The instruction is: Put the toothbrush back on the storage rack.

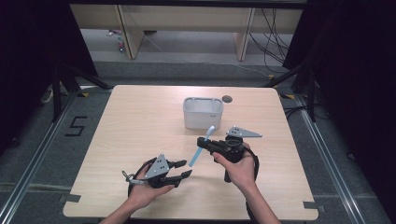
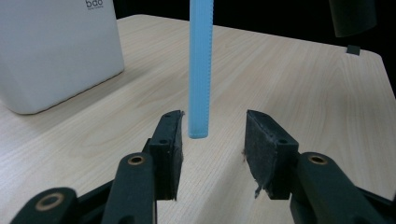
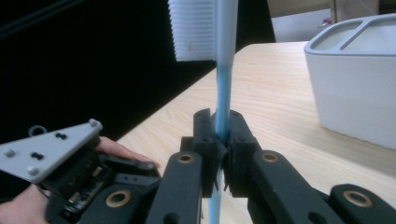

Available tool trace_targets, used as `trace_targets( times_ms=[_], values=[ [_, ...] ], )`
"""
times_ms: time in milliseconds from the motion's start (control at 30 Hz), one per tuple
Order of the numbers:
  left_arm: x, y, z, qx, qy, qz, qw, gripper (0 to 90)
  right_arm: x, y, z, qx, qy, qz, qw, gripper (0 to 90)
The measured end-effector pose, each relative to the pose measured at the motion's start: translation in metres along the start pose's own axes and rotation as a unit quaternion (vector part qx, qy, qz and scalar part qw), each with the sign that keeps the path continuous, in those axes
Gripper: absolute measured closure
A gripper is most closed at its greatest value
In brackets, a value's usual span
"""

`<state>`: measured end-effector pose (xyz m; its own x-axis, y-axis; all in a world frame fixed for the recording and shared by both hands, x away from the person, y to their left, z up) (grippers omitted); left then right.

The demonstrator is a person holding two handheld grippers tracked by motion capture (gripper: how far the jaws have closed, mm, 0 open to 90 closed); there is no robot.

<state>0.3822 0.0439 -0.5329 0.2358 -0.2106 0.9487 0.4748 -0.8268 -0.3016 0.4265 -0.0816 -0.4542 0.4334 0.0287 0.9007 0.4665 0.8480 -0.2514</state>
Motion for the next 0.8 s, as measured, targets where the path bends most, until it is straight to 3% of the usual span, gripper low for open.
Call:
trace_targets(
  times_ms=[133,333,400,533,567,633,700,800],
  values=[
    [0.001,-0.003,0.000,-0.003,0.000,-0.006,1.0000,55.1,-0.002,-0.002,-0.002,-0.021,-0.020,0.016,0.9995,85.4],
    [0.000,-0.012,0.005,0.012,-0.001,-0.004,0.9999,53.7,-0.004,-0.005,-0.005,-0.039,-0.039,0.028,0.9981,85.4],
    [0.000,-0.015,0.007,0.017,-0.002,-0.003,0.9998,53.1,-0.003,-0.006,-0.008,-0.051,-0.056,0.026,0.9968,85.4],
    [-0.001,-0.020,0.012,0.024,-0.010,-0.012,0.9996,51.7,-0.002,-0.009,-0.008,-0.052,-0.056,0.029,0.9966,85.4],
    [-0.001,-0.023,0.013,0.029,-0.012,-0.009,0.9995,51.5,-0.002,-0.010,-0.007,-0.056,-0.045,0.031,0.9969,85.4],
    [-0.002,-0.024,0.016,0.031,-0.016,-0.015,0.9993,50.6,0.000,-0.010,-0.009,-0.055,-0.062,0.026,0.9963,85.4],
    [-0.003,-0.028,0.019,0.038,-0.018,-0.011,0.9990,50.0,0.001,-0.012,-0.008,-0.057,-0.054,0.028,0.9965,85.4],
    [-0.004,-0.031,0.022,0.045,-0.024,-0.017,0.9986,49.4,0.002,-0.014,-0.009,-0.062,-0.063,0.026,0.9958,85.4]
  ],
)
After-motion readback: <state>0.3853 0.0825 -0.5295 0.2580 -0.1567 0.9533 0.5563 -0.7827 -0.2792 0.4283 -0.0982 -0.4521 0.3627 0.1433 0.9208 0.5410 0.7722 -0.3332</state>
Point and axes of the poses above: each handheld gripper's, and its own axes: y roughly forward along the jaws, x roughly out of its top, z roughly to its left, the point moved 8 cm from there along y, roughly forward along the jaws, and after that the axes turned 4 degrees about -y, right-handed, at the moved point
